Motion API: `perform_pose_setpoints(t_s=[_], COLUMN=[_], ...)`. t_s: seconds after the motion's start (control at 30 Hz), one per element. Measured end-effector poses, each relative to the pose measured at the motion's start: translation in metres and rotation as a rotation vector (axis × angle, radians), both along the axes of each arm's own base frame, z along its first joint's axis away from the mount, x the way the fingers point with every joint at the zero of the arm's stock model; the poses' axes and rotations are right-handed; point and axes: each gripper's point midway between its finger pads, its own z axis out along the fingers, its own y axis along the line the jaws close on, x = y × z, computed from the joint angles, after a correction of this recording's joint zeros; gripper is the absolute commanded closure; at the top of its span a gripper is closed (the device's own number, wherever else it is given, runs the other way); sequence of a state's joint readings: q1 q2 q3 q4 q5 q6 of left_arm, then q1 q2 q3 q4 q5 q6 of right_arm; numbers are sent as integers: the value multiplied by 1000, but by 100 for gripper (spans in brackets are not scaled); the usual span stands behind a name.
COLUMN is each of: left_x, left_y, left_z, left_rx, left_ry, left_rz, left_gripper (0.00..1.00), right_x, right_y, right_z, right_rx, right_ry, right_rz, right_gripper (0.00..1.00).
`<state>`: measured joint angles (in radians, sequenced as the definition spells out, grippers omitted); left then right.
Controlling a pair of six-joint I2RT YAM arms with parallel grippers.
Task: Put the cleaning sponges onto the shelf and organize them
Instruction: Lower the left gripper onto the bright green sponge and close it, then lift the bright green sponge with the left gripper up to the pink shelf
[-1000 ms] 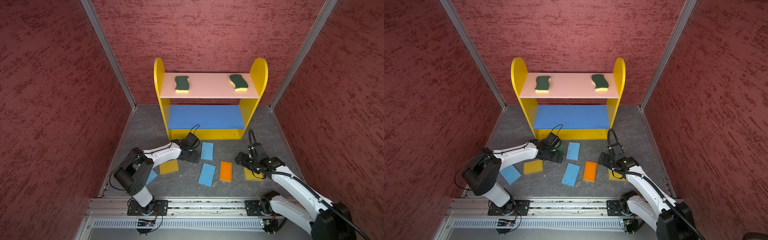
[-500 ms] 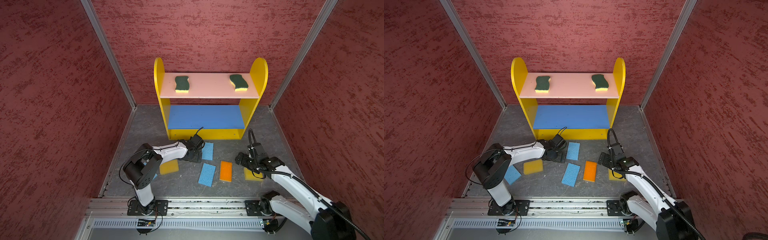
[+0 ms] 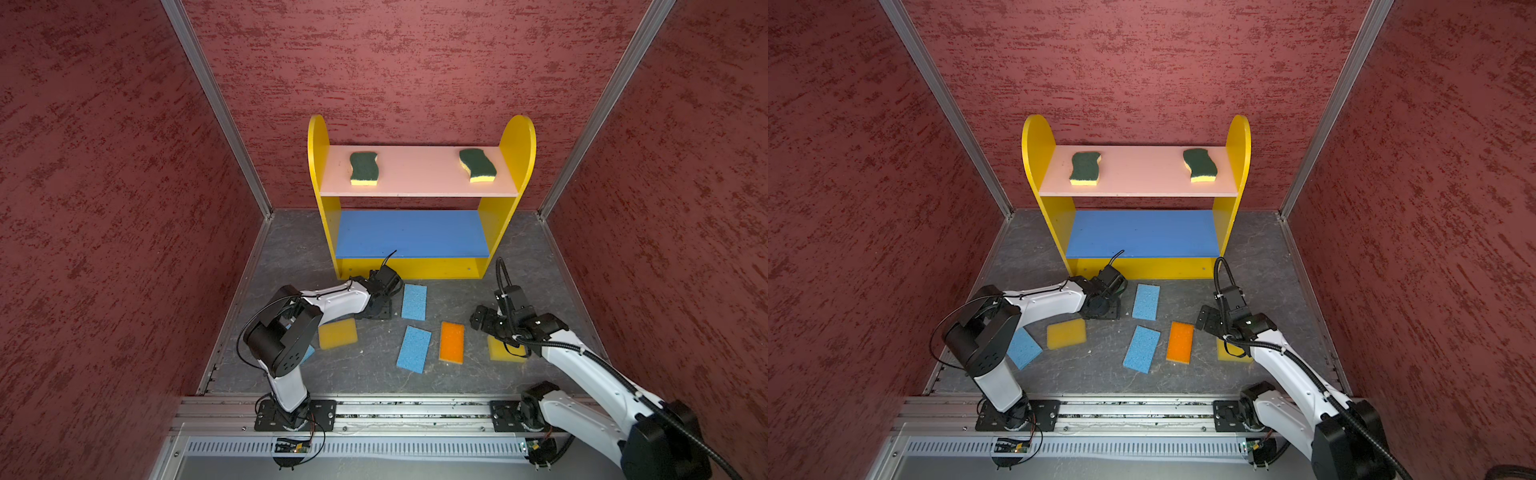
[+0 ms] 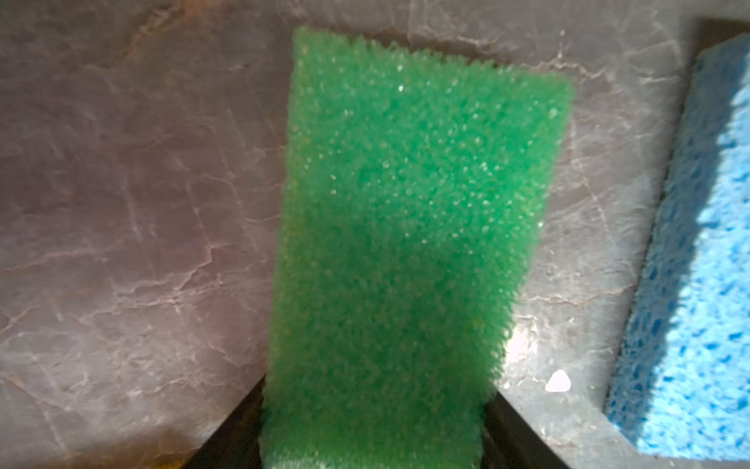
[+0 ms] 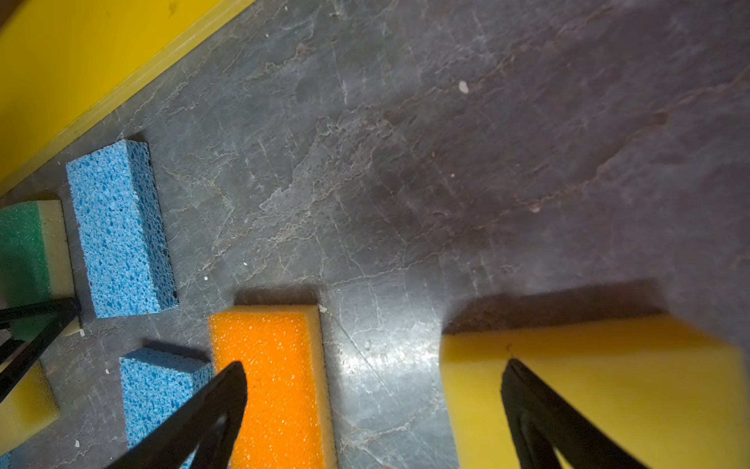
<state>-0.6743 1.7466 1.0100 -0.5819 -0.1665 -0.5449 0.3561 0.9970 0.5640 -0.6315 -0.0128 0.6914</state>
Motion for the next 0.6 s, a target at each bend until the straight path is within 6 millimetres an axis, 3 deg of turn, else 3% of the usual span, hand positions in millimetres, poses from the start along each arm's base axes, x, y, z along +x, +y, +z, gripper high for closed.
perform_pose_setpoints(t_s=[0.2, 0.3, 0.4, 0.6], left_x=[-5, -14, -23, -28], left_y=[0, 1, -1, -12], left_z=[3, 14, 38, 110], left_rx=[0, 16, 33, -4], left_ry=[8, 7, -21, -141], left_rz=[-16, -49, -91, -147], left_gripper=[33, 34, 35, 39], right_x=[0, 0, 0, 0], right_y=[-2, -4, -5, -4], right_z=[1, 3, 4, 6], right_rx=[-12, -18, -21, -20], right_ry=[-6, -15, -20, -24], right_rz=[-2, -3, -3, -2], right_gripper=[1, 1, 1, 1])
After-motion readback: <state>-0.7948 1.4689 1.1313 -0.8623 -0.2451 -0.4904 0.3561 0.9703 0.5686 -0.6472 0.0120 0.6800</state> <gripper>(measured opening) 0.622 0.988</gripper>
